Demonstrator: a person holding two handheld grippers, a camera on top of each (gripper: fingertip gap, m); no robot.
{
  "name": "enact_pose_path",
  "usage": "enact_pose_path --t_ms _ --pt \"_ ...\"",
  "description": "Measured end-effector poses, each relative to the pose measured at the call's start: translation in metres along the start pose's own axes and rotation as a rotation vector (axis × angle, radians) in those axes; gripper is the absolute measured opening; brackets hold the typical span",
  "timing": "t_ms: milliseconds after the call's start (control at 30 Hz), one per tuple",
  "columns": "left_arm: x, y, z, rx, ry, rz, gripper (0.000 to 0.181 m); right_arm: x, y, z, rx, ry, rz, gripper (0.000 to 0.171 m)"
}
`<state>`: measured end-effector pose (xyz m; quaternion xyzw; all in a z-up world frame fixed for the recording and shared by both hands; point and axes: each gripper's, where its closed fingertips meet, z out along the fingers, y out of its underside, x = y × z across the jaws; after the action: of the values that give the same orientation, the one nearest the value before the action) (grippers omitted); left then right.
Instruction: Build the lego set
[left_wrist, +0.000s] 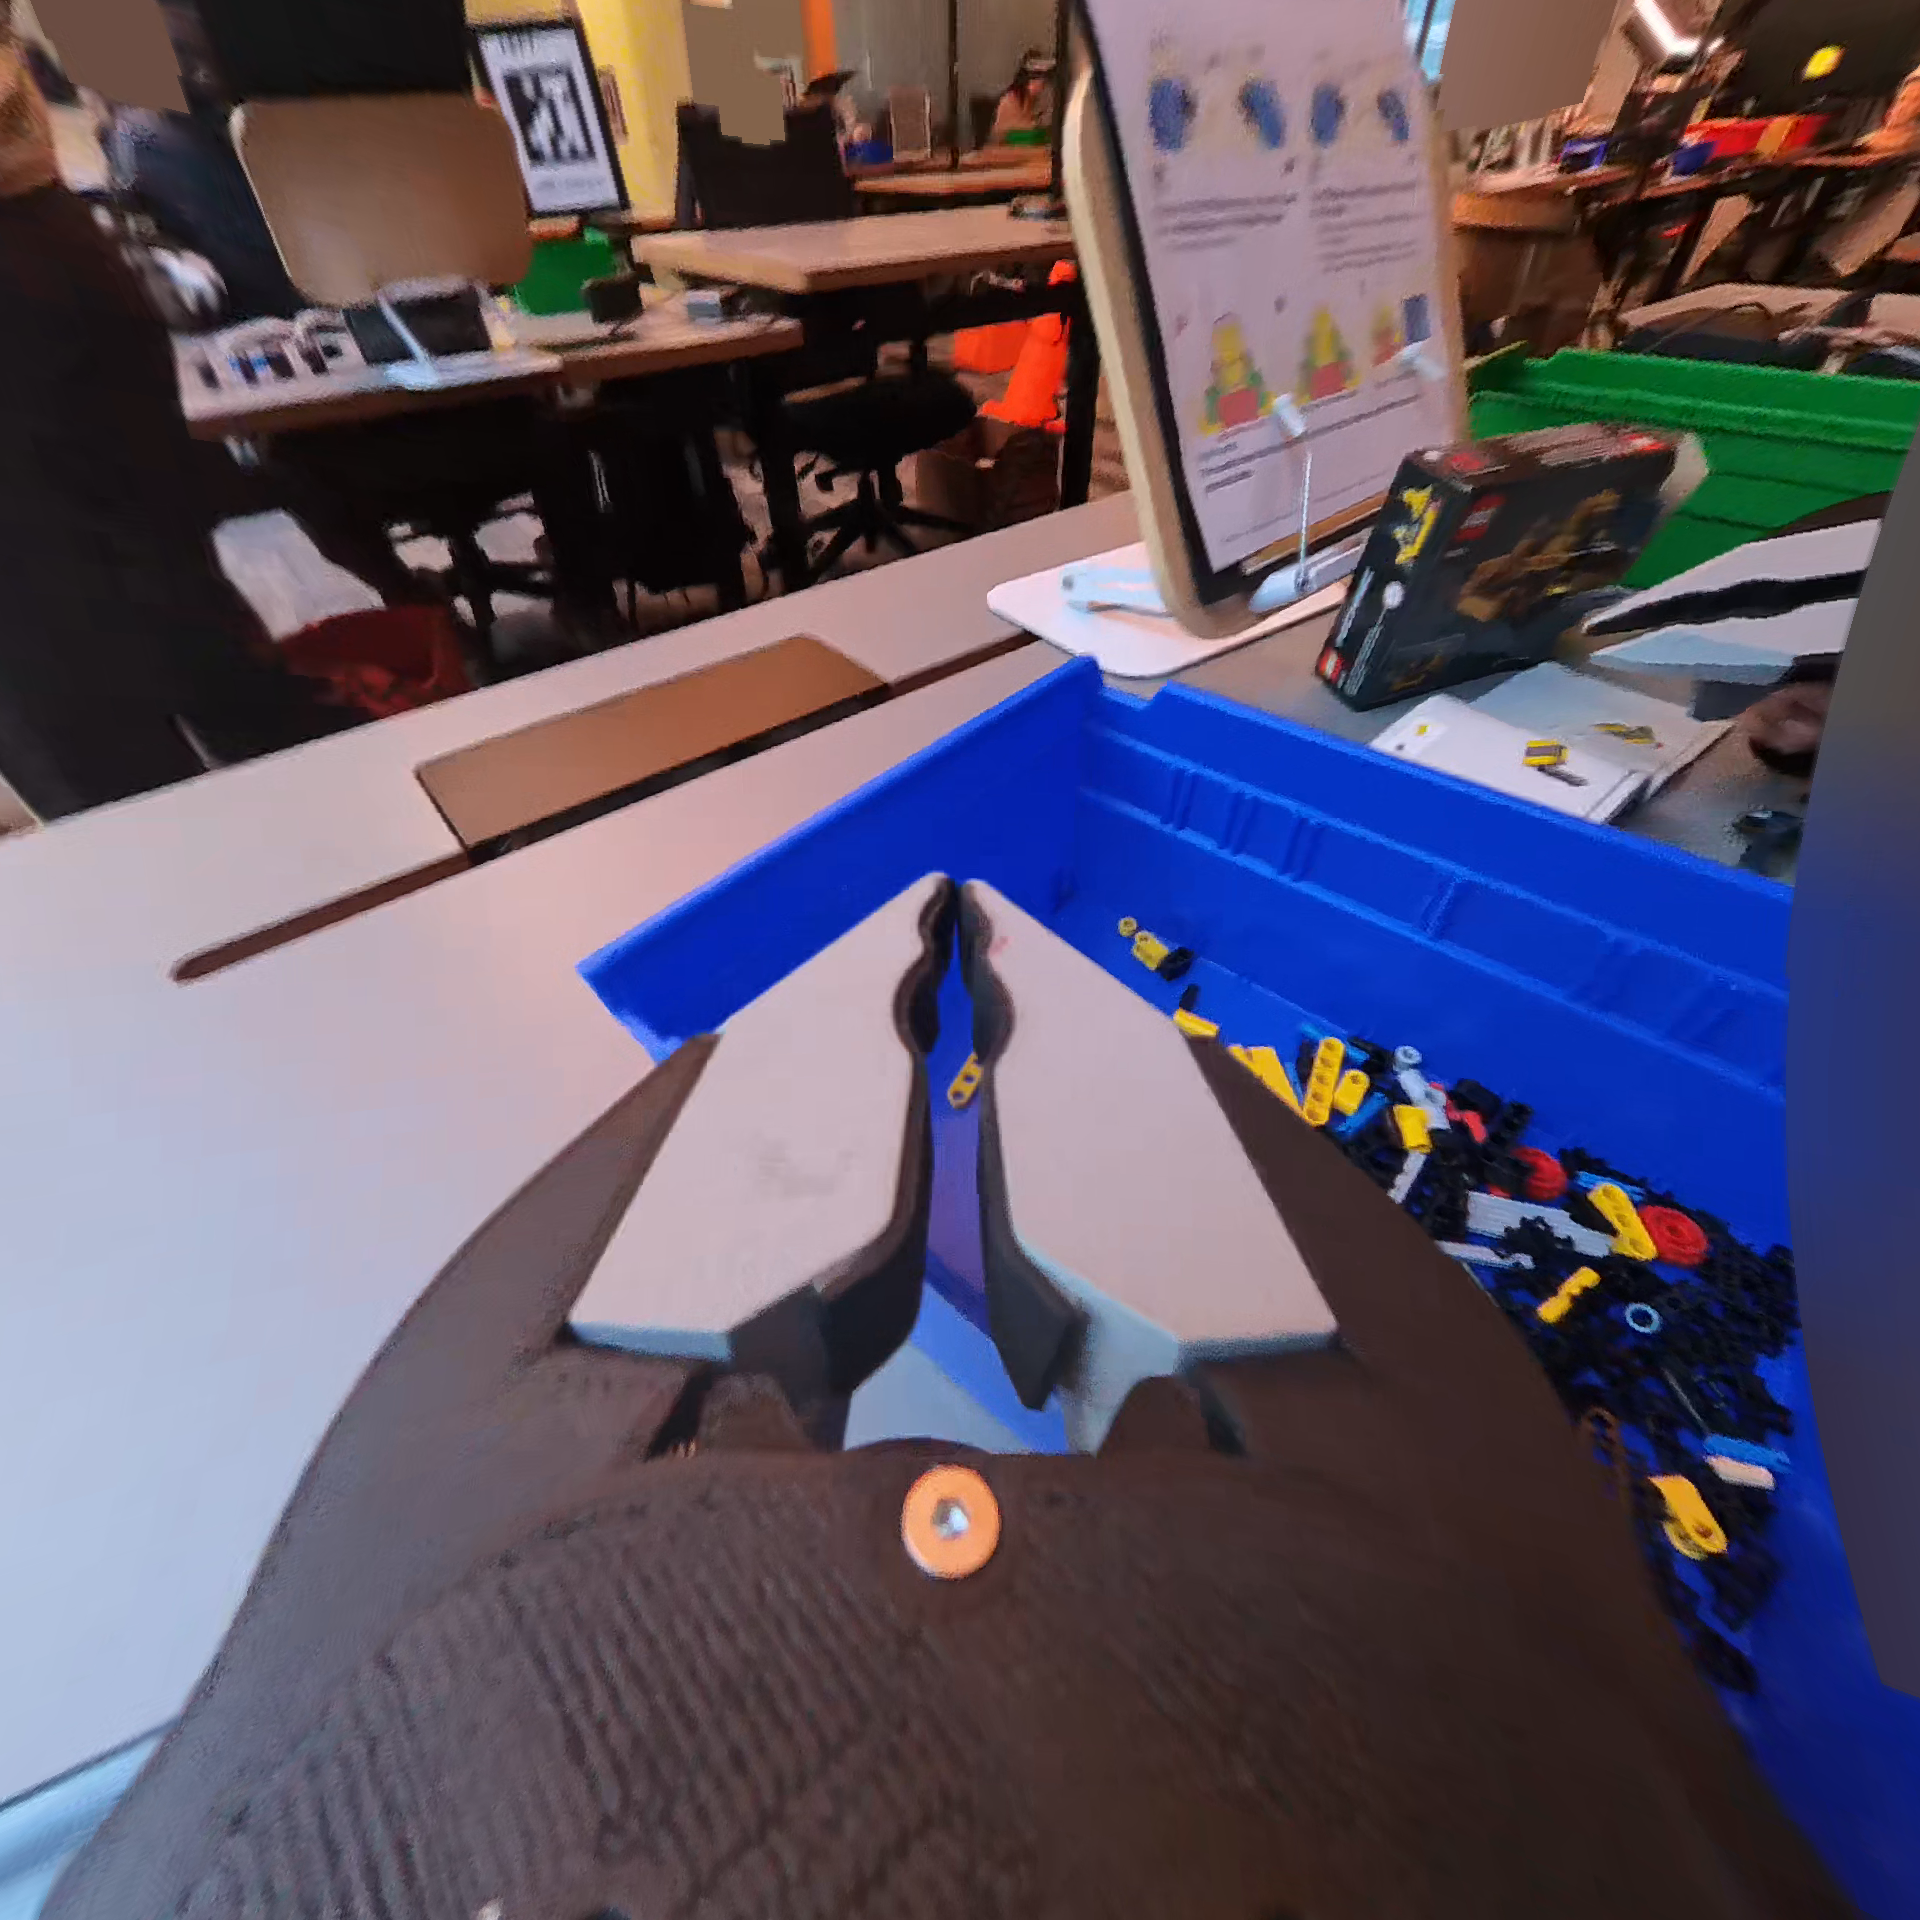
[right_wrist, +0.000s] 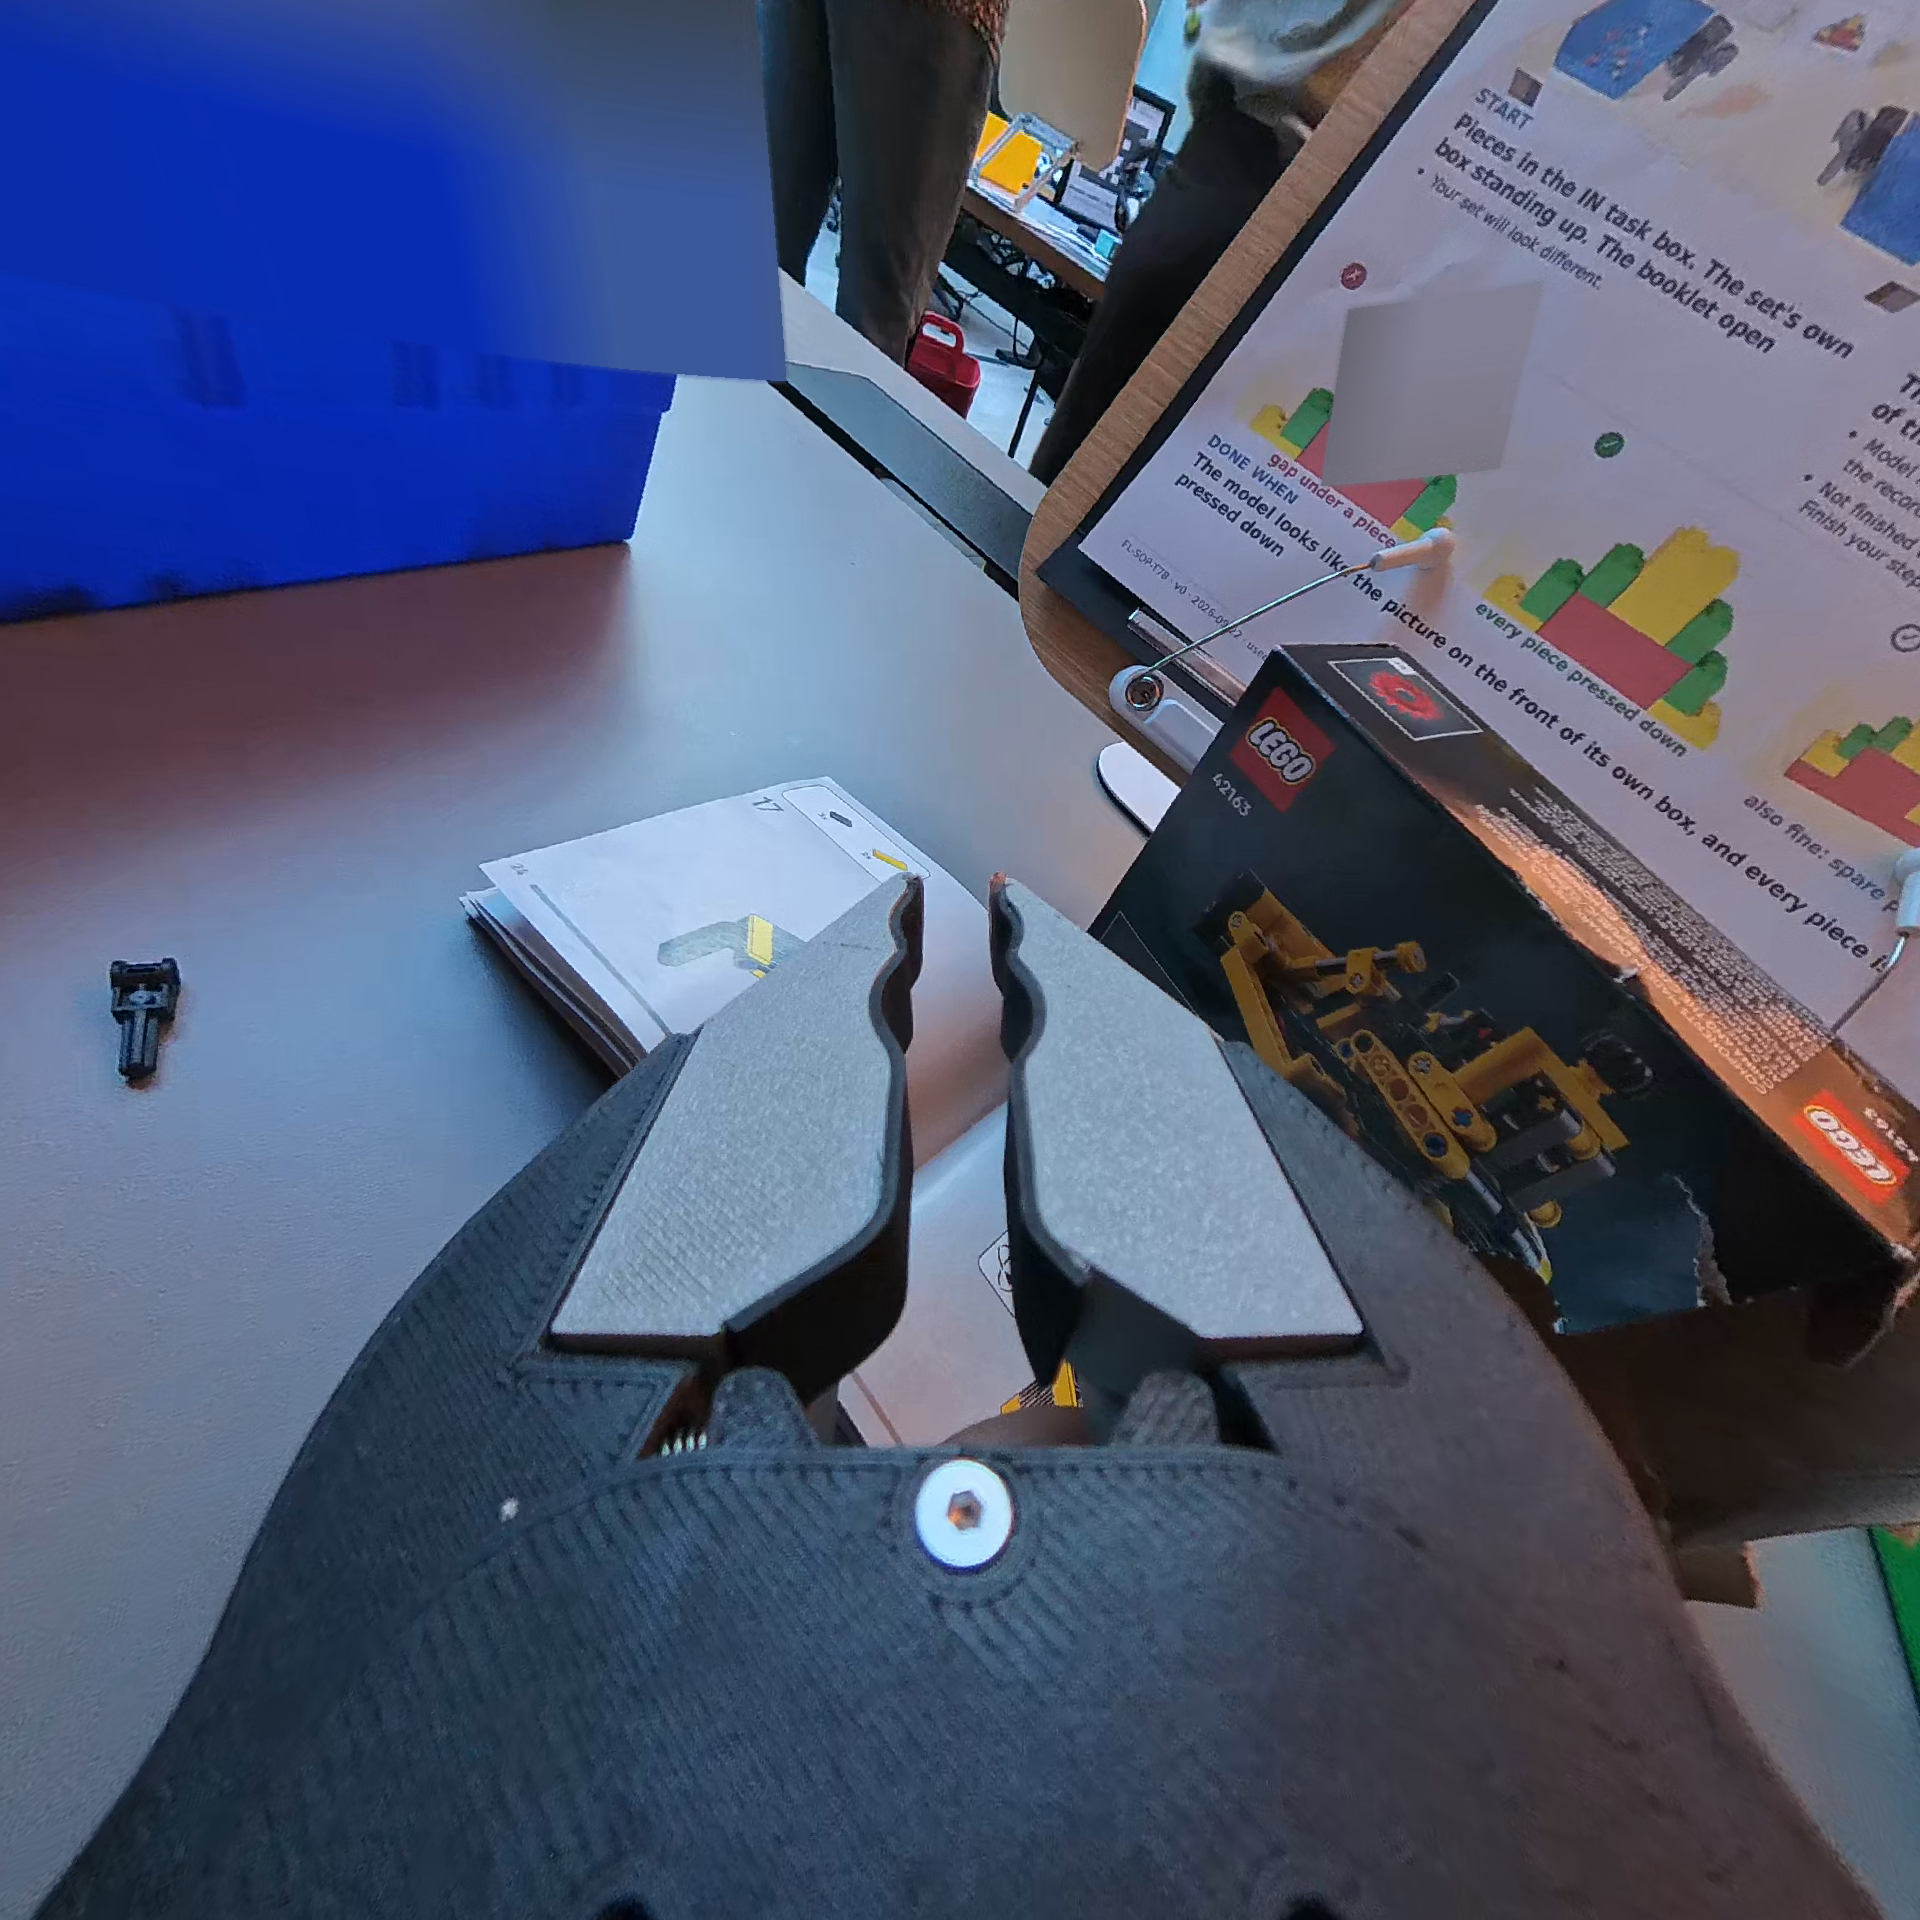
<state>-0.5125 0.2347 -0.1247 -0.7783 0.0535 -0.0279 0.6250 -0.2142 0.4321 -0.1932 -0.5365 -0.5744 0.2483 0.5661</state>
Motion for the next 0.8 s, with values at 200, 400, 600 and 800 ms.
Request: enact_pose_path --t_ms 200,400,600,800 --pt "0.020 -0.023 -0.007 0.044 0.167 0.035 0.000 0.005 0.000 -0.001 0.003 0.015 0.013 0.009" --pt "0.078 -0.027 0.011 -0.190 0.440 0.308 0.000 0.004 -0.003 -0.004 0.014 0.022 0.007 0.009" --pt "0.163 0.028 0.027 -0.539 0.785 0.447 0.000 0.005 -0.004 -0.006 0.009 0.041 -0.022 0.009" --pt "0.193 0.074 0.041 -0.709 0.815 0.477 0.000 0.008 -0.003 -0.009 0.004 0.054 -0.022 0.009"
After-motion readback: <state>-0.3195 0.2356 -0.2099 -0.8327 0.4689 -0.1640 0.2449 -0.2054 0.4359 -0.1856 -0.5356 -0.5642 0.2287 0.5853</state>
